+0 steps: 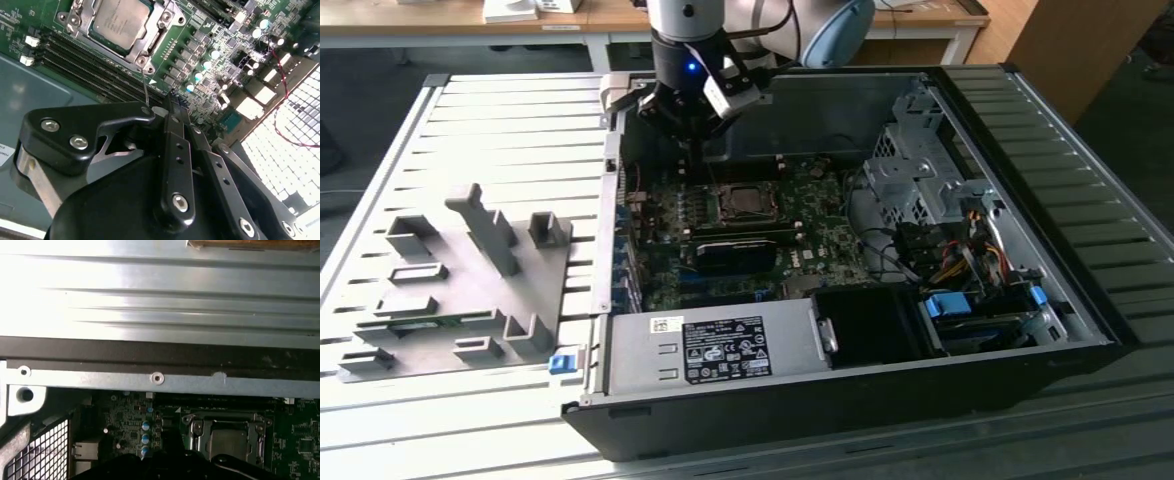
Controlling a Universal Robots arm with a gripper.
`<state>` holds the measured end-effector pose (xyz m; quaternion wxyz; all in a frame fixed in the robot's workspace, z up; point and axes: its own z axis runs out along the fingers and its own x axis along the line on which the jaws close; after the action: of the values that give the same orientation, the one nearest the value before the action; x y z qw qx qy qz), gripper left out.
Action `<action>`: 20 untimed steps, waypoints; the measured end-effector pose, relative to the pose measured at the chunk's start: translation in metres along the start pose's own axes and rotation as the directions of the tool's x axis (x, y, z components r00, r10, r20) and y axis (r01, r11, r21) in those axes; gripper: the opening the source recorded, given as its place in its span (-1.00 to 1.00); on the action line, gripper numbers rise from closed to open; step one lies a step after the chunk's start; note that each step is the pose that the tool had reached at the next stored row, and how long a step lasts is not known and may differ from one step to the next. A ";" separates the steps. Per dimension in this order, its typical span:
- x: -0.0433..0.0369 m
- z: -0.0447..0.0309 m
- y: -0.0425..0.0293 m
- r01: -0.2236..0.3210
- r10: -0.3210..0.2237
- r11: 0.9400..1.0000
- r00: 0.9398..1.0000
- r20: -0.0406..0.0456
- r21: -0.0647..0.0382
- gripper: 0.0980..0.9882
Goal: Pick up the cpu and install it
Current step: 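Install the first cpu locking lever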
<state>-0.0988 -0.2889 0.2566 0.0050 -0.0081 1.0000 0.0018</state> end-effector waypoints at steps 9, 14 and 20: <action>-0.0014 0.0003 0.0014 0.000 0.000 1.000 1.000 0.000 0.000 -0.98; -0.0025 0.0004 0.0015 0.000 0.000 1.000 1.000 0.000 0.000 -0.98; -0.0026 0.0004 0.0015 0.000 0.000 1.000 1.000 0.000 0.006 -0.98</action>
<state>-0.0962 -0.2874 0.2563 0.0050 -0.0081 1.0000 -0.0010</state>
